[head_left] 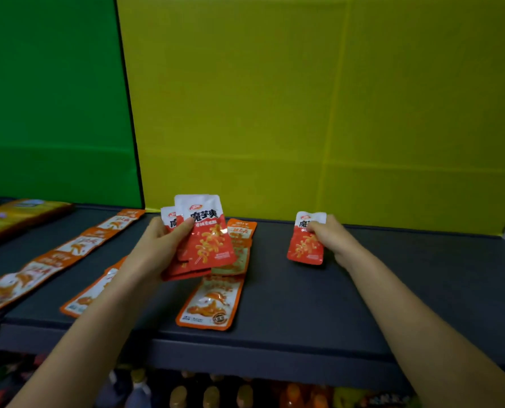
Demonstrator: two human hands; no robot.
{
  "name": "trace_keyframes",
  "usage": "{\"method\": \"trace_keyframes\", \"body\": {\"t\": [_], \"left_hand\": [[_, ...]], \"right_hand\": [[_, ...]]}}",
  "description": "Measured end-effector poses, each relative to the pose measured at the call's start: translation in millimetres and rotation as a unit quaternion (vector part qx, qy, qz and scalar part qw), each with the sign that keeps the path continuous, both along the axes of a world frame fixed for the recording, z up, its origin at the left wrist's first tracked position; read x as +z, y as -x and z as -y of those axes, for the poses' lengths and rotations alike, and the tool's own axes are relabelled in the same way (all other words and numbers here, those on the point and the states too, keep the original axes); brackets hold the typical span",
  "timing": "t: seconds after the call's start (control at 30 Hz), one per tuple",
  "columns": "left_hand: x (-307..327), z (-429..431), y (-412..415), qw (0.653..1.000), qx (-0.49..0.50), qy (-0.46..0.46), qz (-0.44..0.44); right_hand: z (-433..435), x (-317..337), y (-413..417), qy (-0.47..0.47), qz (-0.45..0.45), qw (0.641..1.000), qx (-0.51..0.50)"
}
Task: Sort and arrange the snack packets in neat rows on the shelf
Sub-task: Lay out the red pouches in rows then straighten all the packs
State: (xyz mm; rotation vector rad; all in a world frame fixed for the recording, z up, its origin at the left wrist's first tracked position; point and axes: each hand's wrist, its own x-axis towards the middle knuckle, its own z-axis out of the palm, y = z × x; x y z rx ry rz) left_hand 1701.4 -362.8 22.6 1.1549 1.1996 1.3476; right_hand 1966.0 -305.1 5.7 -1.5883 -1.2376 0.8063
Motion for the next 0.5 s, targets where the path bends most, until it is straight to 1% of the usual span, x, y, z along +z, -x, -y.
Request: {"method": "trace_keyframes", "body": {"t": [0.13, 0.27, 0.37, 0.5], "left_hand": [[-4, -5, 0, 0.999, -0.007, 0.023, -0.029], [-6, -9, -4, 0.999, -0.027, 0.031, -0.029], [-6, -11, -8, 0.998, -0.040, 0.036, -0.042], [-8, -13, -14, 0.997, -0.049, 0.041, -0.046]], "right_hand": [[-50, -29, -19, 0.036, 0.086, 0.994, -0.054], [-48, -26, -12, 0.050, 0.173, 0.978, -0.109], [-51, -33, -10, 0.047, 0.252, 0.959, -0.123], [-51, -36, -7, 0.039, 0.319, 0.937, -0.138]]}}
